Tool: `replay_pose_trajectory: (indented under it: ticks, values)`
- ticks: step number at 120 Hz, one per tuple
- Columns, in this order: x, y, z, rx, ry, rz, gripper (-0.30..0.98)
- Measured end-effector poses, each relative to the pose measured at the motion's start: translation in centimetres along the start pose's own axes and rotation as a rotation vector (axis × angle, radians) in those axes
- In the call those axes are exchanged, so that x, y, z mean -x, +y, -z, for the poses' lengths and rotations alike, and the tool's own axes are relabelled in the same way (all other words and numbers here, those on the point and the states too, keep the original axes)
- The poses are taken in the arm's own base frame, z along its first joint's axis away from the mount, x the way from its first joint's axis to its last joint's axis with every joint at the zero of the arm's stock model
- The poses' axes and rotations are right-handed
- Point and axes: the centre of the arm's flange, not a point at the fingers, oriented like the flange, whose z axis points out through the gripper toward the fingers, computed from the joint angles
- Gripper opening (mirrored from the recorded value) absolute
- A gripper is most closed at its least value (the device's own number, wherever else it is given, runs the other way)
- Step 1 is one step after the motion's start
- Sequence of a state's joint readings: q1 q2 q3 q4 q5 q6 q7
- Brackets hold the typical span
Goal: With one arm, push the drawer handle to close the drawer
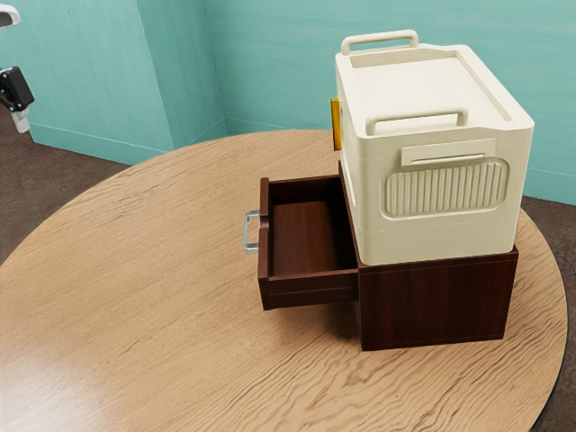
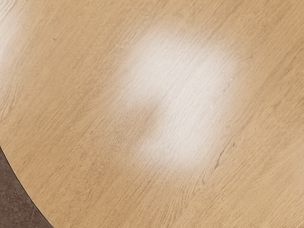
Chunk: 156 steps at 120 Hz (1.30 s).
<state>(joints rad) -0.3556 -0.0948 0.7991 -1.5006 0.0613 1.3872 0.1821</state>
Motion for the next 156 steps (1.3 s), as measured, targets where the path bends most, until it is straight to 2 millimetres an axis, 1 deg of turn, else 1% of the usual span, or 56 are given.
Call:
replay_pose_trajectory:
  ticks: [10, 14, 17, 21, 24, 27, 30, 33, 37, 44, 58, 60, 65, 72, 77, 83, 89, 94, 98, 102, 110, 115, 122, 129, 135, 144, 156]
  values:
    - [0.0, 0.1, 0.0, -0.002, 0.000, -0.008, 0.69]
    - [0.2, 0.4, 1.0, -0.006, 0.019, -0.018, 0.69]
    - [0.6, 0.6, 2.7, -0.007, 0.053, -0.028, 0.69]
    - [1.8, 1.2, 6.7, -0.015, 0.133, -0.043, 0.69]
    - [2.5, 2.4, 8.9, -0.020, 0.178, -0.067, 0.69]
    - [2.8, 4.0, 10.2, -0.025, 0.204, -0.098, 0.69]
    - [2.9, 5.9, 10.9, -0.028, 0.216, -0.135, 0.69]
    - [2.9, 7.6, 11.2, -0.030, 0.220, -0.167, 0.69]
    - [2.8, 9.4, 11.2, -0.030, 0.215, -0.201, 0.69]
    - [2.3, 11.6, 10.7, -0.034, 0.198, -0.238, 0.68]
    - [2.0, 13.7, 10.0, -0.034, 0.175, -0.254, 0.69]
    - [2.0, 14.0, 9.9, -0.033, 0.171, -0.256, 0.67]
    - [2.0, 14.3, 9.5, -0.033, 0.162, -0.256, 0.58]
    - [1.8, 14.3, 8.5, -0.031, 0.133, -0.251, 0.42]
    - [1.4, 14.0, 6.9, -0.030, 0.095, -0.241, 0.31]
    - [1.3, 14.1, 5.9, -0.037, 0.069, -0.236, 0.20]
    - [1.3, 15.0, 4.7, -0.067, 0.038, -0.248, 0.13]
    - [1.3, 16.1, 3.1, -0.090, 0.001, -0.268, 0.08]
    - [1.2, 16.5, 2.0, -0.103, -0.025, -0.275, 0.04]
    - [1.0, 16.2, 0.4, -0.112, -0.060, -0.274, 0.02]
    - [0.6, 14.8, -3.0, -0.122, -0.125, -0.266, -0.02]
    - [0.6, 14.0, -4.6, -0.121, -0.149, -0.270, -0.04]
    - [0.6, 13.6, -6.8, -0.120, -0.177, -0.287, -0.05]
    - [1.5, 12.8, -9.0, -0.105, -0.194, -0.312, -0.07]
    - [1.8, 12.3, -11.1, -0.097, -0.201, -0.334, -0.08]
    - [1.5, 12.3, -13.0, -0.098, -0.187, -0.372, -0.08]
    - [0.3, 12.8, -15.3, -0.108, -0.161, -0.419, -0.09]
